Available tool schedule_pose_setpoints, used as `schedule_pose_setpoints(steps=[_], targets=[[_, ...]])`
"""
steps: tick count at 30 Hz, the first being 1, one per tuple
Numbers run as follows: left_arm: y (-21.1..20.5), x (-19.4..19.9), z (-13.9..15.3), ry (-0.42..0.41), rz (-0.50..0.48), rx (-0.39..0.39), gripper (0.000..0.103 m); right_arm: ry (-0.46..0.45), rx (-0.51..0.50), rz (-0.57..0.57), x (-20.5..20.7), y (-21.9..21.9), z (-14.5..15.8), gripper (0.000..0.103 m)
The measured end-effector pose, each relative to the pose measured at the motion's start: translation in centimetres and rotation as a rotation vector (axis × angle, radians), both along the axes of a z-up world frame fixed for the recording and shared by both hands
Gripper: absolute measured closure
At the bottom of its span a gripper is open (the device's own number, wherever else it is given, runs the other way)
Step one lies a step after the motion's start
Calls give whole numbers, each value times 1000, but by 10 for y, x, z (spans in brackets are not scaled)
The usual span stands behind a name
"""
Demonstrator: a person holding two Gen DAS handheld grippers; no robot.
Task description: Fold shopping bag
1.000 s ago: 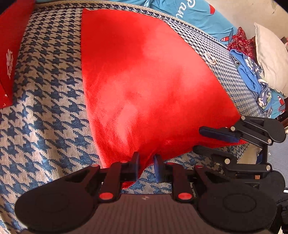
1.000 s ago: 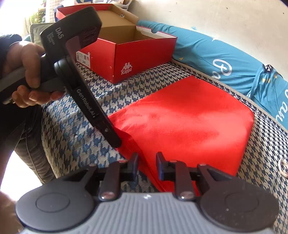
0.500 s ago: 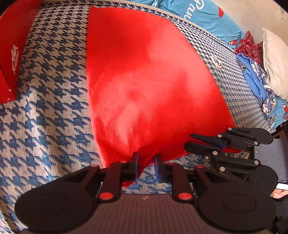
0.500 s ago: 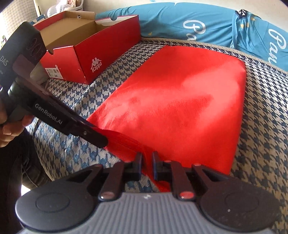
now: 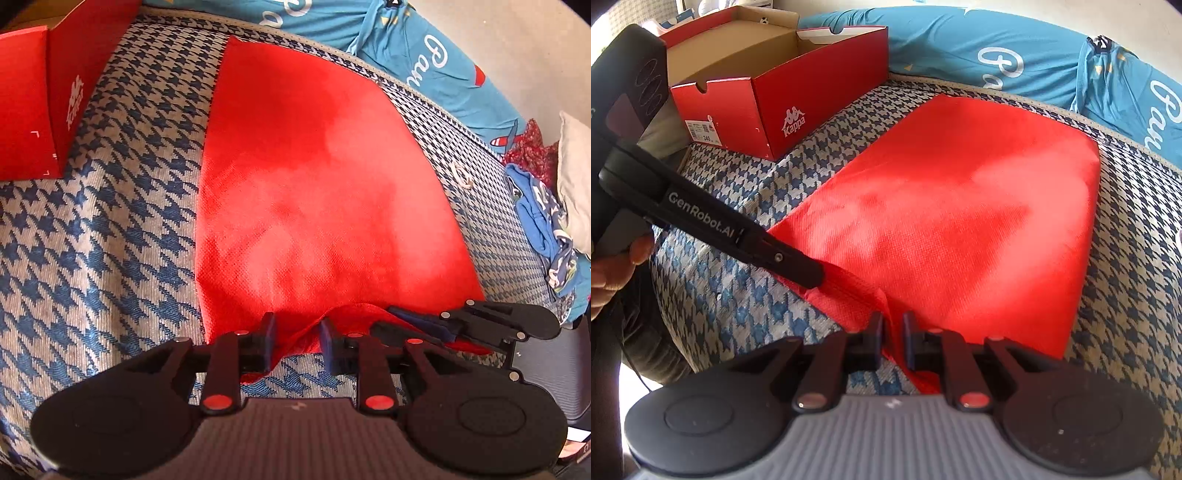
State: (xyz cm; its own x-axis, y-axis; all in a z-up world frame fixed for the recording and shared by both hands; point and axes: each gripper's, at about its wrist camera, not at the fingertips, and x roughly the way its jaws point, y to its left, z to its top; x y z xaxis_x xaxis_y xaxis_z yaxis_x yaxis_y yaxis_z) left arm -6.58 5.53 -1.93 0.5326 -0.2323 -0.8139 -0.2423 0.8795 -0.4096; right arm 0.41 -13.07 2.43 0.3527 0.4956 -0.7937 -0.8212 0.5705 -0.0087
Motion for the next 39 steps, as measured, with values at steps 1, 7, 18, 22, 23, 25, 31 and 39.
schedule_pose_setpoints(steps=[1, 7, 18, 22, 23, 25, 31, 39], targets=[[-3, 1, 0, 3, 5, 16, 79, -8, 4, 2, -1, -1, 1, 92], [-19, 7, -2, 12, 29, 101, 78, -56, 26, 17, -7, -4, 10, 85], [-21, 15, -4, 26, 24, 104, 78, -140, 132, 109, -26, -16, 33, 85], [-21, 18, -4, 31, 21, 101, 78, -140, 96, 201, -38, -3, 24, 86], [-15, 12, -2, 31, 18, 100, 78, -136, 93, 194, -37, -2, 22, 86], [-12, 13, -2, 31, 14, 94, 78, -128, 86, 182, -34, 1, 17, 86], [-3, 11, -1, 24, 0, 74, 78, -105, 66, 145, -25, 10, 4, 87], [14, -1, 0, -23, -41, 37, 78, -66, 51, 95, -13, 19, -11, 88]])
